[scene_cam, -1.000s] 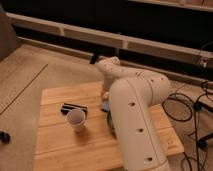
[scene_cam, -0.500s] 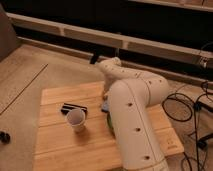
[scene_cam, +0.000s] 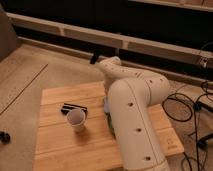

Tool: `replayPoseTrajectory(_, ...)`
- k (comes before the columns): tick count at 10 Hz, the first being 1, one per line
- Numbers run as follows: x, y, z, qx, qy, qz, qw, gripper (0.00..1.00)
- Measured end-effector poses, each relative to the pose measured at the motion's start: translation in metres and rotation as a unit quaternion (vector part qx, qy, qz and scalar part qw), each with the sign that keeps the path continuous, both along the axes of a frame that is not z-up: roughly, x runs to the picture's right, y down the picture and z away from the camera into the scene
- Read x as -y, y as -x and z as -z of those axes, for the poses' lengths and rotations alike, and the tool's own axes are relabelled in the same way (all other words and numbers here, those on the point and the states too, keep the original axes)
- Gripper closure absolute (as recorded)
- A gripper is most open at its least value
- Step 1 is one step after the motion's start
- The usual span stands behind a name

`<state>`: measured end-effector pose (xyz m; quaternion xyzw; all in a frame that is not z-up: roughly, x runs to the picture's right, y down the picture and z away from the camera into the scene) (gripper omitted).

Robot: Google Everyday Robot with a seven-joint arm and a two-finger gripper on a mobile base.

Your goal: Place the white sponge in the ceramic cup

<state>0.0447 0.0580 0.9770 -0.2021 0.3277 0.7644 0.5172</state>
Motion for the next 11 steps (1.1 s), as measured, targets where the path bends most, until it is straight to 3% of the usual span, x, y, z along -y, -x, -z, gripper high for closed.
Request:
replayPoseTrajectory(3, 0.005, -0.001, 0.003, -0.003, -0.005, -0.008, 0.9999, 1.00)
replayPoseTrajectory(5, 0.027, 0.001, 0.005, -0.001, -0.027, -0.014, 0.9995, 1.00)
replayPoseTrajectory(9, 0.082, 0.014, 0.014, 0.009, -0.084, -0.011, 0.9963, 1.00)
replayPoseTrajectory(11, 0.117, 0.027, 0.025, 0.024, -0.125, 0.007, 0.9918, 1.00)
